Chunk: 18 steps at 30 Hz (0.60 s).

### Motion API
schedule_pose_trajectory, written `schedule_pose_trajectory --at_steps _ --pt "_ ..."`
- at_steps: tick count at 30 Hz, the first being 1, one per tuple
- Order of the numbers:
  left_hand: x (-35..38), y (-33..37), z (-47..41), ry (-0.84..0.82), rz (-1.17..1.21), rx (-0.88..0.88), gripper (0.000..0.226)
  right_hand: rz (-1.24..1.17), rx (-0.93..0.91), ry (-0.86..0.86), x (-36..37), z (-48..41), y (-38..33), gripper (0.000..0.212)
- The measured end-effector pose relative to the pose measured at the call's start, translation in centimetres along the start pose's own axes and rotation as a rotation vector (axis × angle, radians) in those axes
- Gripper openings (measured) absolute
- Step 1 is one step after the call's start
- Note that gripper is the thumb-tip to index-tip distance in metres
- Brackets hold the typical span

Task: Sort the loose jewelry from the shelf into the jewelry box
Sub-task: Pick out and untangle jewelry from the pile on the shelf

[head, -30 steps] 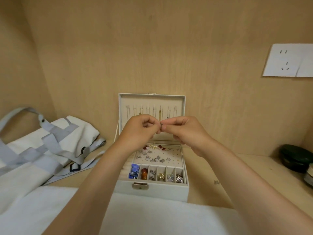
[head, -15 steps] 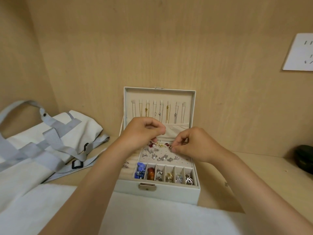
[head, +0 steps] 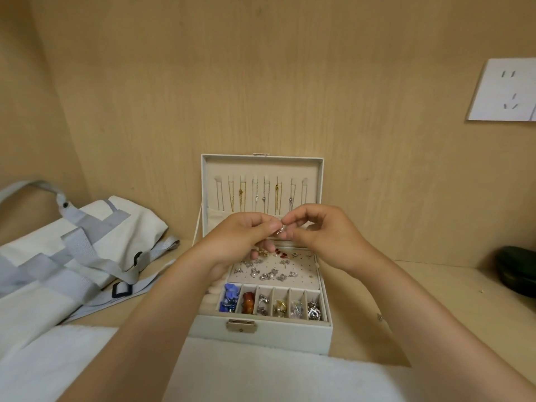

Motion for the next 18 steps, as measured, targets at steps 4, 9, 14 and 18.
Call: schedule_pose_trajectory --at_steps 4,9,14,18 --pt "-0.2 -0.4 -0.2 0.043 0.126 -0.018 0.014 -0.105 -0.020 0.028 0.1 0.1 -0.7 0.020" --pt "-0.3 0.0 -0.2 0.067 0.065 0.004 0.014 -0.123 -0.066 0.093 -0.6 -0.1 -1.1 0.017" --pt "-0.5 0.4 0.0 0.075 0.005 0.030 0.017 -0.081 -0.055 0.128 -0.9 0.1 -1.0 0.010" --pt "-0.7 0.7 0.0 0.091 -0.059 0.047 0.017 -0.007 -0.078 0.109 -0.4 0.2 -1.6 0.021"
Point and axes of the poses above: each hand's wrist, its own z-axis away from the middle knuckle, its own x-axis out of the palm, y = z × x, the point moved 10 cm from there along -z, towards the middle knuckle, and after that the axes turned 5 degrees about -y, right-handed, at the moved point
